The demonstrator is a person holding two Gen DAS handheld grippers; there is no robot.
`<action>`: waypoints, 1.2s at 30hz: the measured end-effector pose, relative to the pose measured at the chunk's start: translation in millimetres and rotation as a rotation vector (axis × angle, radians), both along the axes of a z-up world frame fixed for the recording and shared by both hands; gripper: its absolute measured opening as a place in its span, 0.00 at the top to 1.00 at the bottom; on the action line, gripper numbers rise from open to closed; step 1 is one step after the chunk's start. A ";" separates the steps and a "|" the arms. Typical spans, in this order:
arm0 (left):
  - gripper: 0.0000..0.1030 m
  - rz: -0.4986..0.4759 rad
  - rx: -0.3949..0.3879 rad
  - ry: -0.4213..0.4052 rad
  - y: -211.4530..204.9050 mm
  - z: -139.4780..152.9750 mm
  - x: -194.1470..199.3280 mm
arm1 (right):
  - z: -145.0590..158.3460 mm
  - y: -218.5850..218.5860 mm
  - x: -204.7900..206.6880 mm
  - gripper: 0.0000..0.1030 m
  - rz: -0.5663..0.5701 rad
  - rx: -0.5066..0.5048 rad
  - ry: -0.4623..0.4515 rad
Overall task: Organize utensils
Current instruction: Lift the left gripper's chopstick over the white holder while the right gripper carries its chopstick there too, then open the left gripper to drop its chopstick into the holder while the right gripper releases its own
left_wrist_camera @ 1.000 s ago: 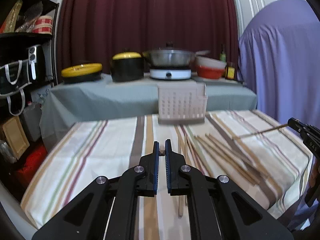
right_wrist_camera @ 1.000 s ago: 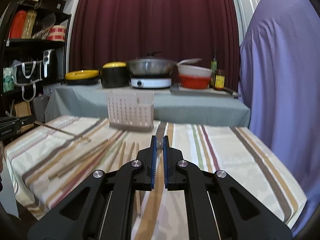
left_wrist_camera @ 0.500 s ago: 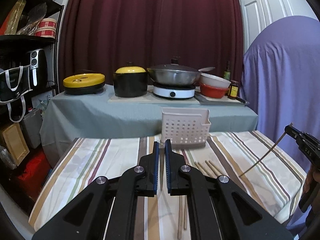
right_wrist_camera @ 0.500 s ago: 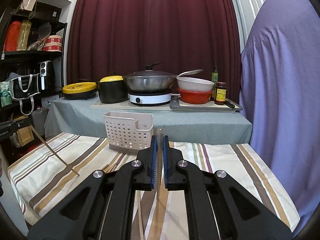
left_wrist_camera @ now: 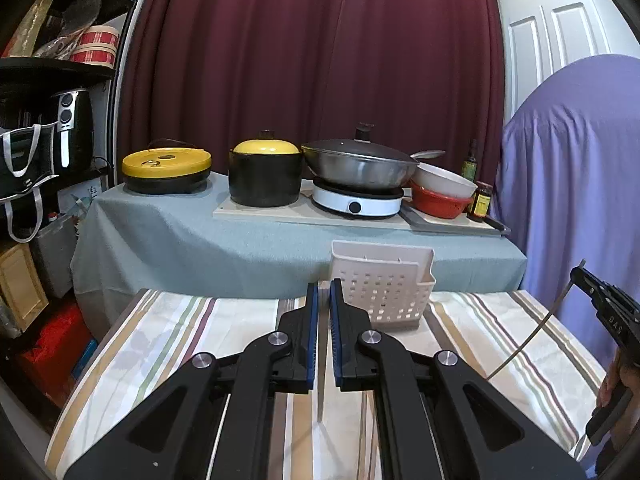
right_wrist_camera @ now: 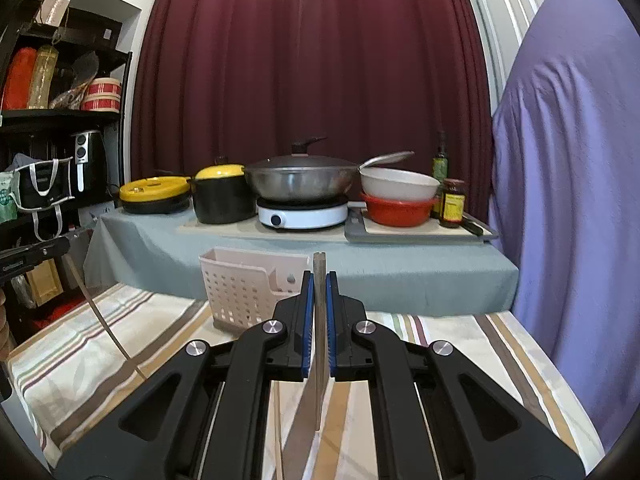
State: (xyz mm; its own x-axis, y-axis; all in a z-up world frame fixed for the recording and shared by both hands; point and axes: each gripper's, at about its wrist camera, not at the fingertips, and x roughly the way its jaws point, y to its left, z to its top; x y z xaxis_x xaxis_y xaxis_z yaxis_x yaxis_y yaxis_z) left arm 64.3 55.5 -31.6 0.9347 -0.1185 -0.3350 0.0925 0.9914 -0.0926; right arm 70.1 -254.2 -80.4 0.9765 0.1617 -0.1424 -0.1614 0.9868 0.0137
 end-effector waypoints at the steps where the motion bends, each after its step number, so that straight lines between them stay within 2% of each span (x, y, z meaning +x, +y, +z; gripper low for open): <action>1: 0.94 -0.002 -0.002 -0.004 -0.4 3.2 3.0 | 3.4 0.8 3.3 0.94 0.006 0.005 -0.008; 7: 0.94 -0.042 -0.019 -0.048 -8.2 32.0 26.5 | 30.8 3.4 23.8 0.94 0.040 0.021 -0.095; 15: 0.94 -0.081 -0.011 -0.185 -27.6 86.0 64.0 | 78.2 11.8 63.4 0.94 0.090 0.043 -0.211; 20: 0.94 -0.071 0.013 -0.255 -36.9 106.9 93.5 | 93.5 17.0 94.7 0.94 0.105 0.064 -0.230; 26: 0.94 -0.056 0.026 -0.233 -41.2 93.9 133.8 | 84.6 28.9 135.5 0.94 0.118 0.060 -0.189; 36: 0.94 -0.079 0.041 -0.122 -48.2 43.0 173.3 | 32.8 48.5 182.2 0.94 0.126 0.031 -0.029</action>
